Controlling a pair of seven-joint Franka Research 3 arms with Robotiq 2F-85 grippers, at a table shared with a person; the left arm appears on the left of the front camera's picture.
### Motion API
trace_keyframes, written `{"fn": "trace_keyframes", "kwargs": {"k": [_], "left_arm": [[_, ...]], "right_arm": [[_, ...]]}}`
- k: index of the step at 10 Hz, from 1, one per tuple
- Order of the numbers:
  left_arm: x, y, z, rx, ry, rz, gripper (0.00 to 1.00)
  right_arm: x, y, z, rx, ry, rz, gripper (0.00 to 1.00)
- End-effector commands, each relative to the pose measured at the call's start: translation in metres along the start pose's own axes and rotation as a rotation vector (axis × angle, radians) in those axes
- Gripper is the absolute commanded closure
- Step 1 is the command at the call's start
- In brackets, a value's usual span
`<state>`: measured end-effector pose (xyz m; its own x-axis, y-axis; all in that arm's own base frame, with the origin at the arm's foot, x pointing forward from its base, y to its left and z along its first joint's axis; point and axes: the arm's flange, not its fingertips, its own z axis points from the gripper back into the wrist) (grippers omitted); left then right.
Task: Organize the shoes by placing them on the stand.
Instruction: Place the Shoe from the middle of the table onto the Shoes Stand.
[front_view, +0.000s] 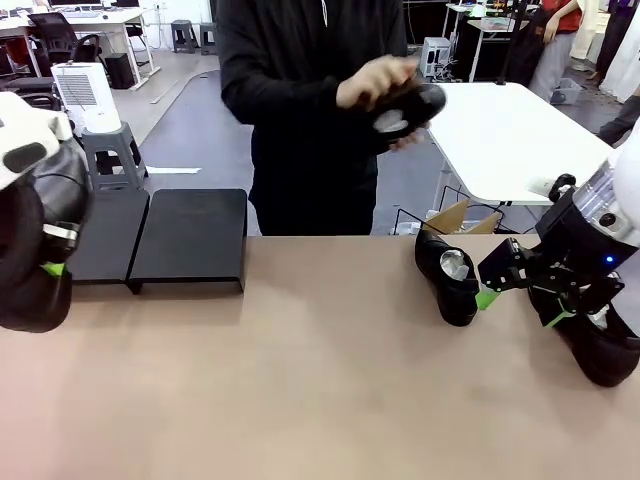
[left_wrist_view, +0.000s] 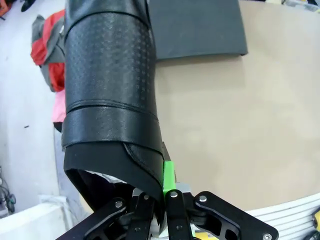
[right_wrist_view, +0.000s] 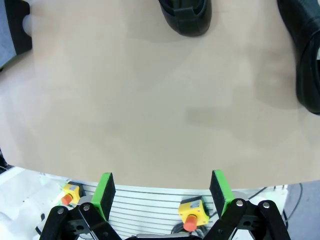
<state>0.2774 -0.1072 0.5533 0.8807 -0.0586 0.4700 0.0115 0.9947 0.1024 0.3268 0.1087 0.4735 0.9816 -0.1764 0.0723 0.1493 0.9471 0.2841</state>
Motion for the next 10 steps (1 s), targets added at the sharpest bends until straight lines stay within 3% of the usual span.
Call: {"fn": "trace_keyframes", "kwargs": {"k": [1,4,6,7,8,9,10], "left_arm": [[-0.006,-0.018,0.005,-0.033,0.006,-0.019,1.0],[-0.007,-0.019,0.002,-0.024,0.014,-0.034,1.0],[0.026,0.015,0.0,0.256,-0.136,0.01,1.0],[0.046,0.031,-0.016,0.317,-0.175,-0.045,1.0],[0.069,0.049,-0.037,0.321,-0.268,-0.099,1.0],[0.085,0.061,-0.058,0.352,-0.308,-0.102,1.0],[0.1,0.075,-0.076,0.3,-0.309,-0.102,1.0]], "right_arm": [[0.001,0.001,0.001,0.02,0.002,0.003,0.0],[0.001,0.001,0.001,0.02,0.002,0.003,0.0],[0.001,0.001,0.001,0.02,0.002,0.003,0.0],[0.001,0.001,0.001,0.02,0.002,0.003,0.0],[0.001,0.001,0.001,0.02,0.002,0.003,0.0],[0.001,0.001,0.001,0.02,0.002,0.003,0.0],[0.001,0.001,0.001,0.02,0.002,0.003,0.0]]}}
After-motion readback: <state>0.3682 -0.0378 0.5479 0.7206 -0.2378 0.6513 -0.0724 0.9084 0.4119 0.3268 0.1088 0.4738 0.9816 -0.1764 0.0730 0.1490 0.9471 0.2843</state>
